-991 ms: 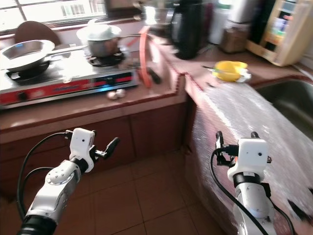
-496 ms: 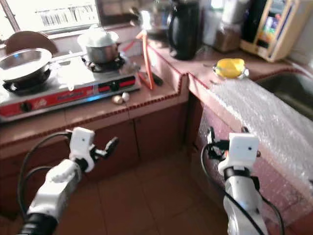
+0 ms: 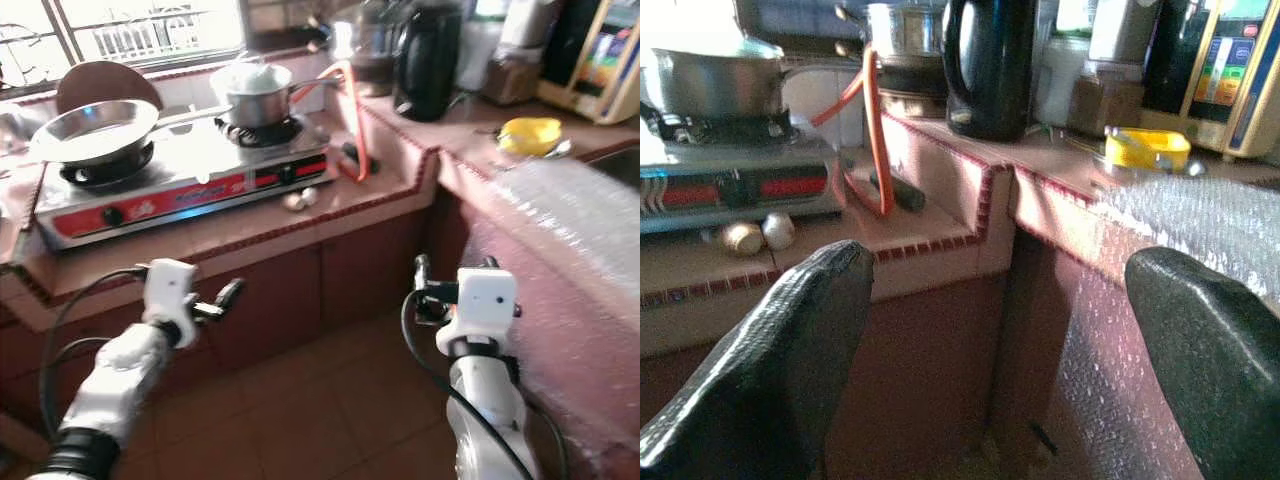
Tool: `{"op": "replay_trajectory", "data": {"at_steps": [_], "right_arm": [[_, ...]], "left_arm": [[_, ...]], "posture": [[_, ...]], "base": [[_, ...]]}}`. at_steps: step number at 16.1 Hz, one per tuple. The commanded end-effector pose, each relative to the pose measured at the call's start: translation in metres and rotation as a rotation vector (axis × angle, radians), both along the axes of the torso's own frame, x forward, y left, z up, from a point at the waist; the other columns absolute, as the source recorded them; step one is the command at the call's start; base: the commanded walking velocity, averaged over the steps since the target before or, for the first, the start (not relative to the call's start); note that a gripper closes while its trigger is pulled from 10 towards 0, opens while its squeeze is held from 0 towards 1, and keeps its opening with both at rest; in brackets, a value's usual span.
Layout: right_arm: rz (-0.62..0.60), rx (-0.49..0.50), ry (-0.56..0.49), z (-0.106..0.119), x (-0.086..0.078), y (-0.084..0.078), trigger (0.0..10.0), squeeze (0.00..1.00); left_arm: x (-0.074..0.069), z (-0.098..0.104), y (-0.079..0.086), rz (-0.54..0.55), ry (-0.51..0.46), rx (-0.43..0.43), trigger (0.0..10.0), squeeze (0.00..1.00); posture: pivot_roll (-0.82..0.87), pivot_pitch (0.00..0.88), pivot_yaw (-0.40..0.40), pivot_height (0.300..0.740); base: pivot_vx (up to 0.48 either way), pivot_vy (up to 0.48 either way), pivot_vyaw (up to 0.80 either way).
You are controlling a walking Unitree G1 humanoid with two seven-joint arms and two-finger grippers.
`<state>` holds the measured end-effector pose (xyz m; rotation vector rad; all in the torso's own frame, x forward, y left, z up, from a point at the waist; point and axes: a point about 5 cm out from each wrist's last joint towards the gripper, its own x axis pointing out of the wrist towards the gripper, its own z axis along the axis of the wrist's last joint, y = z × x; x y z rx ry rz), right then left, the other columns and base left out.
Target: Kitchen organization
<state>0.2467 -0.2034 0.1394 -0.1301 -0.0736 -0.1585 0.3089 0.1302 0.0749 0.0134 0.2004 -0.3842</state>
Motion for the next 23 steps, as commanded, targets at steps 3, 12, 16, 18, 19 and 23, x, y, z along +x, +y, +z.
{"op": "replay_trajectory", "data": {"at_steps": [3,12,16,18,19,23], "right_arm": [[0.007,0.004,-0.021,0.006,0.0,0.003,10.0,0.0],[0.025,0.013,-0.012,0.006,0.003,0.01,10.0,0.0],[0.026,0.013,-0.013,0.007,0.003,0.013,10.0,0.0],[0.031,0.013,-0.022,0.009,0.006,0.016,10.0,0.0],[0.032,0.013,-0.022,0.009,0.007,0.016,10.0,0.0],[0.045,0.011,-0.024,0.01,0.009,0.018,10.0,0.0]], "left_arm": [[0.004,0.004,-0.002,-0.005,-0.023,0.011,10.0,0.0],[0.009,0.009,-0.004,-0.016,-0.064,-0.012,10.0,0.0],[0.01,0.009,-0.009,-0.052,-0.051,-0.044,10.0,0.0],[0.011,0.009,-0.011,-0.067,-0.048,-0.046,10.0,0.0],[0.011,0.009,-0.013,-0.076,-0.046,-0.05,10.0,0.0],[0.008,0.006,-0.016,-0.091,-0.04,-0.061,10.0,0.0]], "posture": [[-0.07,0.005,0.015,0.74],[-0.07,0.009,0.012,0.74],[-0.09,0.019,0.022,0.74],[-0.09,0.016,0.029,0.74],[-0.09,0.012,0.026,0.74],[-0.09,0.005,0.023,0.74]], "base": [[0.0,0.0,0.0],[0.0,0.0,-0.18],[0.0,0.0,0.0],[0.0,0.0,0.0],[0.0,0.0,-0.8],[0.0,0.0,-0.8]]}}
